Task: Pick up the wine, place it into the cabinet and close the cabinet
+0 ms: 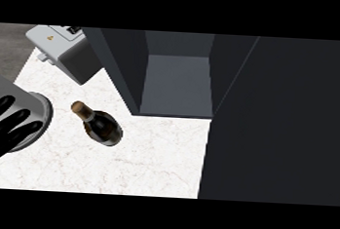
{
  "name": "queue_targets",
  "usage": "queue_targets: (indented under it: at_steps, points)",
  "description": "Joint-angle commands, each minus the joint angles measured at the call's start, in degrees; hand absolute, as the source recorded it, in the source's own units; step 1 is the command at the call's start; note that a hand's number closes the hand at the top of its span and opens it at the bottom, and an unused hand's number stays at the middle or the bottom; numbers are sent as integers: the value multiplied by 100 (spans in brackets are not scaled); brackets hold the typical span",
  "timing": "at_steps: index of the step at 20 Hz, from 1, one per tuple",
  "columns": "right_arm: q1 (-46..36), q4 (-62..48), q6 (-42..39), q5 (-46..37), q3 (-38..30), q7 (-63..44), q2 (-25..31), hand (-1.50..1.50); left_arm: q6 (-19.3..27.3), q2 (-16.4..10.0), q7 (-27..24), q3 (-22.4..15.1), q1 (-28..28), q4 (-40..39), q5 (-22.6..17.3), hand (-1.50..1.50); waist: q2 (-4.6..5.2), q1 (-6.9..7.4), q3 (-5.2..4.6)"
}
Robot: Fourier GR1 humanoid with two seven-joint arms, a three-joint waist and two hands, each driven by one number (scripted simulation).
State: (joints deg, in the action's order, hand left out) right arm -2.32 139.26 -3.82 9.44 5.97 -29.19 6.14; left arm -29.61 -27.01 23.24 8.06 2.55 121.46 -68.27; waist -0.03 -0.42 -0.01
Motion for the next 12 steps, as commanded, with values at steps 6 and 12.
queue_targets:
  at_steps: [6, 12]
  points:
    - [-59, 734, 144, 123, 56, -495, -32, -150, -287, 367, -353, 411, -763, -1357, 1055, -150, 0, -11, -1]
    - [-500, 635, 252, 171, -49, -766, 4, -150, -703, 646, -671, 309, -1294, -2596, 1921, -150, 9, -21, -3]
